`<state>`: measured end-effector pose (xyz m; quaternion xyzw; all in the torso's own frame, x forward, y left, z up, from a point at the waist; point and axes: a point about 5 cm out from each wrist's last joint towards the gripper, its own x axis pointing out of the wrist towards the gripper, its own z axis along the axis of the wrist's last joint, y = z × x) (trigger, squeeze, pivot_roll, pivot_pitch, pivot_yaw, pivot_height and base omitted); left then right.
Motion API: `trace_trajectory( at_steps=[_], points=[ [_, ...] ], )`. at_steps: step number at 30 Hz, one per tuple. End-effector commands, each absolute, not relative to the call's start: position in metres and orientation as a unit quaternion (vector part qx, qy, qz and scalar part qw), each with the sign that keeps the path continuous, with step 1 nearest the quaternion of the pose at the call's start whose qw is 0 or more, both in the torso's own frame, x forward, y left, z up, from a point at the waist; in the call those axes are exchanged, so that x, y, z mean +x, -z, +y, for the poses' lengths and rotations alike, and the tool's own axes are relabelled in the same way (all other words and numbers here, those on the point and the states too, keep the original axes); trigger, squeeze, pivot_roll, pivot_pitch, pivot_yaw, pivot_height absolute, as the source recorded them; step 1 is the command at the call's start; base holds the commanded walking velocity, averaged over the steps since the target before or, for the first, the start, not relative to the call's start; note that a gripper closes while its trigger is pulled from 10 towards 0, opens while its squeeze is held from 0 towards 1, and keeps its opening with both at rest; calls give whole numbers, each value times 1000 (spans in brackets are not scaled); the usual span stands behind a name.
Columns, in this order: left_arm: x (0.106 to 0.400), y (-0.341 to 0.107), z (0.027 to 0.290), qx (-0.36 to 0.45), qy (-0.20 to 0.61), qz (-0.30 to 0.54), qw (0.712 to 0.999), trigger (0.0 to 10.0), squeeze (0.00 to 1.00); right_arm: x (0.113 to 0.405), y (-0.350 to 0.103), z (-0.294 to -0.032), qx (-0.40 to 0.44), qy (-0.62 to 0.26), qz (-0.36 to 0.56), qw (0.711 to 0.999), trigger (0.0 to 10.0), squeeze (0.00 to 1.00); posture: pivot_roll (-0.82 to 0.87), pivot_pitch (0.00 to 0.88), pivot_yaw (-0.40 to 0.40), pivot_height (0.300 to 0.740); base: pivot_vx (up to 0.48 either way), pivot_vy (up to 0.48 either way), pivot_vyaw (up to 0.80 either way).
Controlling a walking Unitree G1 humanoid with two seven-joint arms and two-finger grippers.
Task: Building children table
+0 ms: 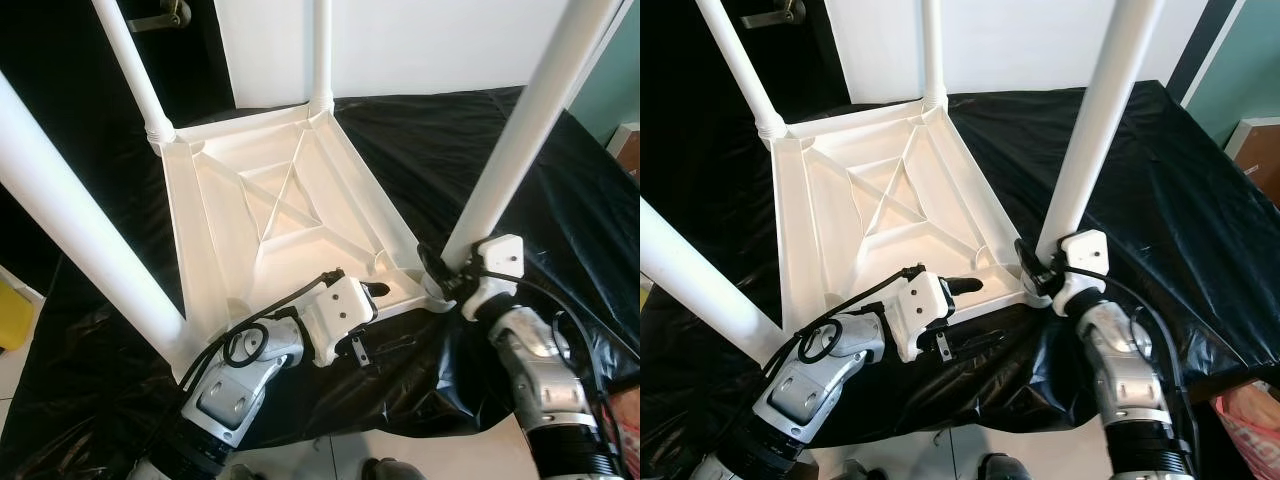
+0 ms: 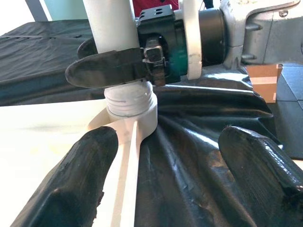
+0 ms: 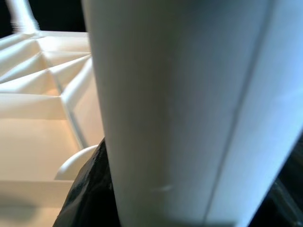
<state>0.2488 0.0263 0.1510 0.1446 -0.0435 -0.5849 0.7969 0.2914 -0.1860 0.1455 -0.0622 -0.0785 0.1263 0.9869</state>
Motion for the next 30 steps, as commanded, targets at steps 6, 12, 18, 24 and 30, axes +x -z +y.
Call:
trace_trajectory(
  at_steps=[6, 12, 18, 24, 30],
  points=[
    [250, -149, 26, 147, 580, -42, 800, 10000, 0, 285, -121, -185, -59, 43, -9, 997, 10000, 0, -150, 120, 19, 740, 0, 0, 0],
    [248, -148, 25, 147, 583, -42, 798, 10000, 0, 280, -118, -180, -46, 134, 2, 990, 10000, 0, -143, 113, 9, 740, 0, 0, 0],
    [248, -148, 25, 147, 583, -42, 798, 10000, 0, 277, -116, -170, -27, 182, 8, 983, 10000, 0, -136, 112, 7, 740, 0, 0, 0],
    [246, -148, 25, 146, 583, -41, 798, 10000, 0, 275, -118, -167, -18, 183, 5, 983, 10000, 0, -137, 109, 8, 740, 0, 0, 0],
    [248, -149, 25, 147, 582, -42, 798, 10000, 0, 275, -123, -163, -21, 177, -9, 984, 10000, 0, -138, 105, 10, 740, 0, 0, 0]
  ],
)
